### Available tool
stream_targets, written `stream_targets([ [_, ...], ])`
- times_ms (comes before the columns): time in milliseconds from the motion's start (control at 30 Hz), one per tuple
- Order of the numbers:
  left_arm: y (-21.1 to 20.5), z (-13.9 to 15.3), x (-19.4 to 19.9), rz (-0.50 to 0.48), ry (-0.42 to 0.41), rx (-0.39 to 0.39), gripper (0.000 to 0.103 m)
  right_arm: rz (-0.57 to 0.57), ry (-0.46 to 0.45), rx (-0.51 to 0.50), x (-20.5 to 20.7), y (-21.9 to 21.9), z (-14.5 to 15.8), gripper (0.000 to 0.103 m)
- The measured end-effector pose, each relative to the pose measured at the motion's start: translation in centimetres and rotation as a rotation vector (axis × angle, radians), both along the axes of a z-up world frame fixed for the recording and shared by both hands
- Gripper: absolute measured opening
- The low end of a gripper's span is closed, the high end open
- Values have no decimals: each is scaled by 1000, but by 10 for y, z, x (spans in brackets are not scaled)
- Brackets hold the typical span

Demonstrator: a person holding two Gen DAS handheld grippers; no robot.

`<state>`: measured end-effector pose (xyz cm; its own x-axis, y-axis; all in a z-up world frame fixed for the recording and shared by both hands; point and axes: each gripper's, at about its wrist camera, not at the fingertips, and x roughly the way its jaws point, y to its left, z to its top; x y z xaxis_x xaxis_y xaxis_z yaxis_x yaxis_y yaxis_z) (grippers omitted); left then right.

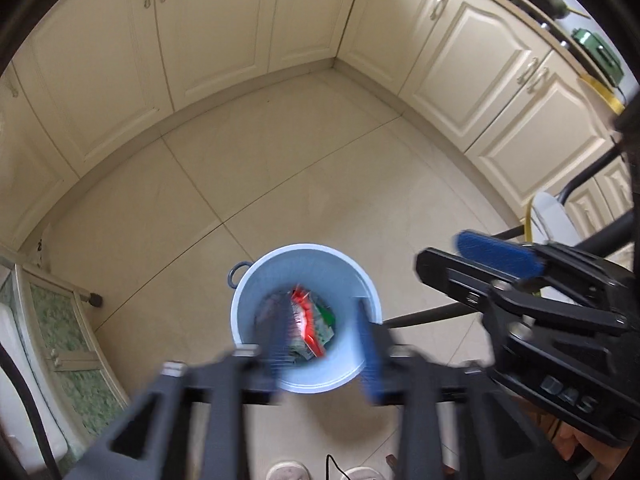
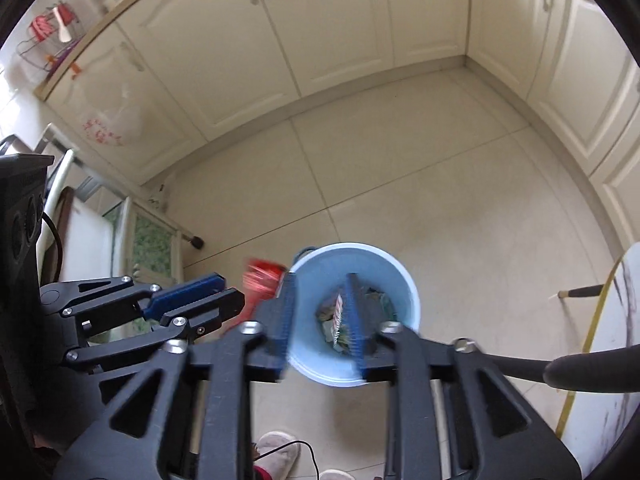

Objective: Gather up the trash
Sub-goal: 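Carry both packets to the blue bin and open both tools, then move both tools back toward the round table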

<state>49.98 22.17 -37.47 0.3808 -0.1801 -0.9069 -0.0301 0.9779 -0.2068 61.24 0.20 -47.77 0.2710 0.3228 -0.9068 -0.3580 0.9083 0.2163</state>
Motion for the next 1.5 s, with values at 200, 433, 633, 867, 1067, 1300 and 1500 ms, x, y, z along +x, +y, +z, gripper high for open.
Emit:
stream_targets([
  [200,-5,37,-11,92,-72,30,60,-37,-86,-11,-13,-13,39,50],
  [433,-26,136,-89,194,-307,122,67,-52,-304,33,-74,-30,148,72],
  [633,-84,203,-150,165,-496,184,79,-95,-456,78,-143,-82,235,91],
  [867,-158,213,-208,109,-569,183,86,-322,-563,-74,-199,-209,297,103],
  [1067,-172,236,-247,41,-597,164,92,-497,-475,-125,-215,-322,298,103],
  [1300,-210,255,-240,-81,-613,168,95,-568,-353,-29,-224,-405,265,103],
  [1500,-249,256,-197,-203,-591,155,95,-575,-316,-15,-218,-410,241,103],
])
